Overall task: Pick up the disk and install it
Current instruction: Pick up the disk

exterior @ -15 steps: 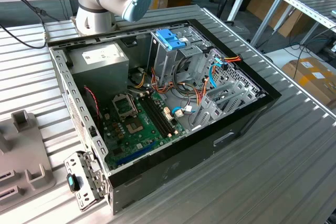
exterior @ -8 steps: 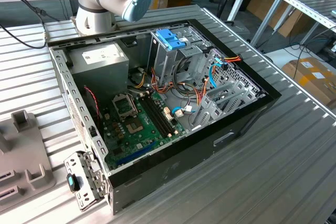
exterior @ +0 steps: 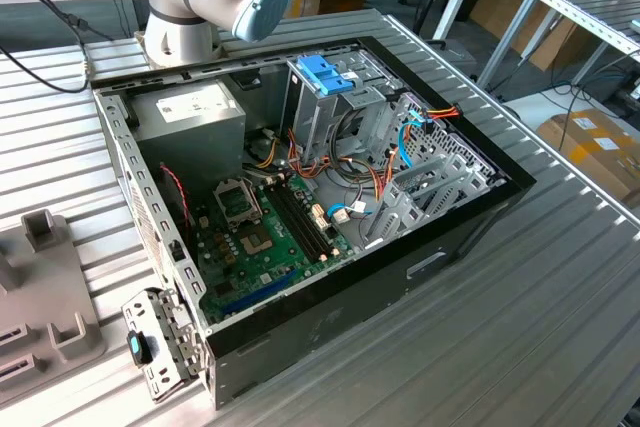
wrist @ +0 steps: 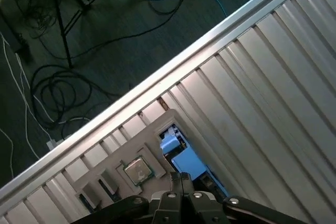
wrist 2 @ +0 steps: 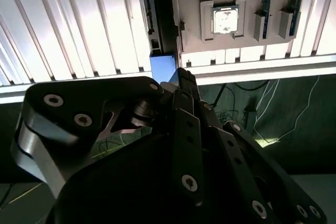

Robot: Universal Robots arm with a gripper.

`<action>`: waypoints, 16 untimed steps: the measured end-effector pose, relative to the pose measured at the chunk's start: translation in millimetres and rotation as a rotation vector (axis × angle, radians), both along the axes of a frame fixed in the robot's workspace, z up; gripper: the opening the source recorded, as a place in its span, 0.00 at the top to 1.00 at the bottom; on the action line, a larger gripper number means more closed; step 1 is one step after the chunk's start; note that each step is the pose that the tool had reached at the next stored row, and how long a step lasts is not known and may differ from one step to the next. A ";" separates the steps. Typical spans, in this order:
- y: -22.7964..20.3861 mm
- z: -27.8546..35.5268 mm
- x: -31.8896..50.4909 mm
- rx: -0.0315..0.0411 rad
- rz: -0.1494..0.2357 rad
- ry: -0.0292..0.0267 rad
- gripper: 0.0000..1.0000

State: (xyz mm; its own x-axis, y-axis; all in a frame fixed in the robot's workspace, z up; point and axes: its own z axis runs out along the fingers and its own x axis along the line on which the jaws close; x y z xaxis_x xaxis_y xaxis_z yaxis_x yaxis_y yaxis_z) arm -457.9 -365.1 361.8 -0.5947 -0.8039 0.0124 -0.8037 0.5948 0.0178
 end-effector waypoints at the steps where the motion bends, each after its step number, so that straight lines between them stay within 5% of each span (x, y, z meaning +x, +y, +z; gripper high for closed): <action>1: 0.0 0.0 0.0 0.0000 0.027 0.0000 0.89; 16: 0.0 -0.9 0.0 0.0000 0.330 0.0001 0.89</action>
State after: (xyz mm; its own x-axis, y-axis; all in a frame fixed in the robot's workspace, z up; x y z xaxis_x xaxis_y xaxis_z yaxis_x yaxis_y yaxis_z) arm -457.8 -365.1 360.9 -0.3023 -0.9531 0.0125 -0.9530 0.3025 0.0180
